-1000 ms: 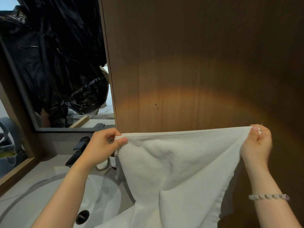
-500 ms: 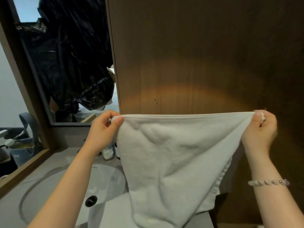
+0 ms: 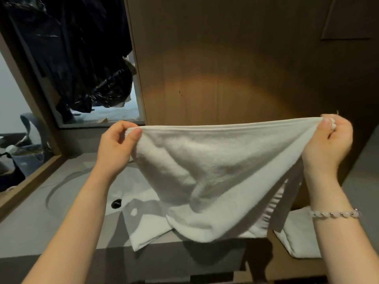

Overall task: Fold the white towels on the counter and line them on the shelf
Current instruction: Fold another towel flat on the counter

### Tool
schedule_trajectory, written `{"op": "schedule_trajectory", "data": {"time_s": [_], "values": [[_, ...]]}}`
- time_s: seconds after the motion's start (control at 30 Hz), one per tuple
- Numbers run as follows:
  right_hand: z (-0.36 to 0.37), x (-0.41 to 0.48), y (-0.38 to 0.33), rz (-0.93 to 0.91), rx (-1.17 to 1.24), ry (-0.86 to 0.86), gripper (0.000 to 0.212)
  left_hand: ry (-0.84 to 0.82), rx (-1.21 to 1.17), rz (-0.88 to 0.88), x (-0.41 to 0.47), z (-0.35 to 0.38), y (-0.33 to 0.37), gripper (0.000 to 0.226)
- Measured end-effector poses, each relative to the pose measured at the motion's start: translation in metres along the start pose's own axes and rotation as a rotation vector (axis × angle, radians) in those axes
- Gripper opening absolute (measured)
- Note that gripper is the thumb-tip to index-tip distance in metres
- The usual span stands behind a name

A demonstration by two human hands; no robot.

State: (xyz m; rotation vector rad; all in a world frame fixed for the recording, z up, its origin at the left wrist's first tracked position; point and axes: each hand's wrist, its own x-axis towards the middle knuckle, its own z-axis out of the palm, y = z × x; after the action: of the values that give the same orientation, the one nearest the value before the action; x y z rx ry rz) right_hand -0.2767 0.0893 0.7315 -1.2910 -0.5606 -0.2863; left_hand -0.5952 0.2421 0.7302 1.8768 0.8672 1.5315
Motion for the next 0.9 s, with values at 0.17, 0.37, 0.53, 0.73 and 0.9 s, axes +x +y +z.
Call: {"op": "schedule_trajectory", "data": {"time_s": [0.17, 0.37, 0.53, 0.73, 0.9], "values": [[-0.030, 0.015, -0.020, -0.021, 0.048, -0.003, 0.018, 0.020, 0.041, 0.072, -0.014, -0.005, 0.042, 0.019], [-0.029, 0.027, 0.006, 0.168, -0.061, -0.238, 0.022, 0.036, 0.204, -0.041, -0.017, 0.005, 0.040, 0.018], [-0.013, 0.013, 0.050, 0.343, -0.058, -0.369, 0.020, -0.013, 0.269, -0.241, -0.026, 0.018, 0.002, 0.012], [0.035, -0.004, 0.094, 0.412, -0.121, -0.480, 0.024, -0.028, 0.301, -0.384, -0.005, 0.015, -0.053, 0.011], [0.096, -0.005, 0.121, 0.399, -0.190, -0.446, 0.027, -0.071, 0.342, -0.394, 0.035, 0.024, -0.111, 0.016]]}}
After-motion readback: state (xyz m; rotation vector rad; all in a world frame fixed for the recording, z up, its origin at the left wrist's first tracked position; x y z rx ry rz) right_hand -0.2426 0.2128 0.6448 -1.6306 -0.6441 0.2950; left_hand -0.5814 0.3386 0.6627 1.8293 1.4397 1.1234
